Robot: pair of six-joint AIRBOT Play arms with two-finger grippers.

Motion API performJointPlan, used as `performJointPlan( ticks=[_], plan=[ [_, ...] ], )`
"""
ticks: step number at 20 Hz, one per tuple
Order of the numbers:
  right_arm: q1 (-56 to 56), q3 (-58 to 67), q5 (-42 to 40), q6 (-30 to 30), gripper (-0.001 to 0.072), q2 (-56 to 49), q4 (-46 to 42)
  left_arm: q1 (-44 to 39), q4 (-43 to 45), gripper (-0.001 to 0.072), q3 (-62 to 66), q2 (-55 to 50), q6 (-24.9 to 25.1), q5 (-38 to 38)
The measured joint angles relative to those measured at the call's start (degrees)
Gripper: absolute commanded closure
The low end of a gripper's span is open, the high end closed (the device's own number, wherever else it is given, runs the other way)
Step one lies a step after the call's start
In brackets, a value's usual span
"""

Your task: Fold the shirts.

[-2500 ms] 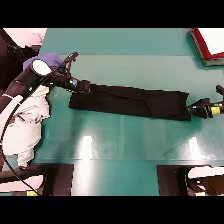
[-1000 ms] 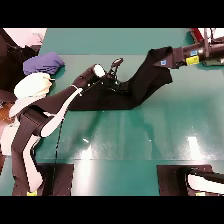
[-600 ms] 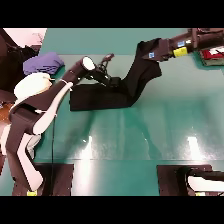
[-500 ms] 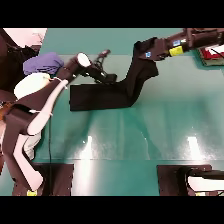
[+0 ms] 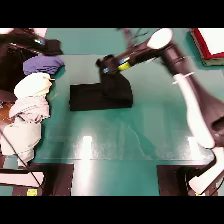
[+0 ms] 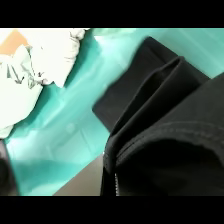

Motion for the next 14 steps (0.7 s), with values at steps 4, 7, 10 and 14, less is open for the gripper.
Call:
performJointPlan(
  ticks=[4, 7, 10, 14],
  plan=[
    [6.9, 2.6, -10.9, -2.2, 0.011, -6.8, 0.2, 3.5, 0.6, 0.0681, 0.0, 5.0, 0.0, -0.9],
    [7.8, -1.2, -10.9, -2.8, 0.0142, -4.5, -4.5, 4.3, 0.5, 0.0681, 0.0, 6.2, 0.0, -2.6],
    [3.9, -10.6, -6.3, -1.4, 0.0142, 1.7, -12.0, 4.6, 0.3, 0.0681, -0.3, 6.7, 0.1, -4.4],
    [-6.5, -26.6, -5.1, 2.8, 0.0136, 9.9, -16.1, 4.7, -0.3, 0.0681, -0.9, 6.8, 0.1, -5.9]
  ],
)
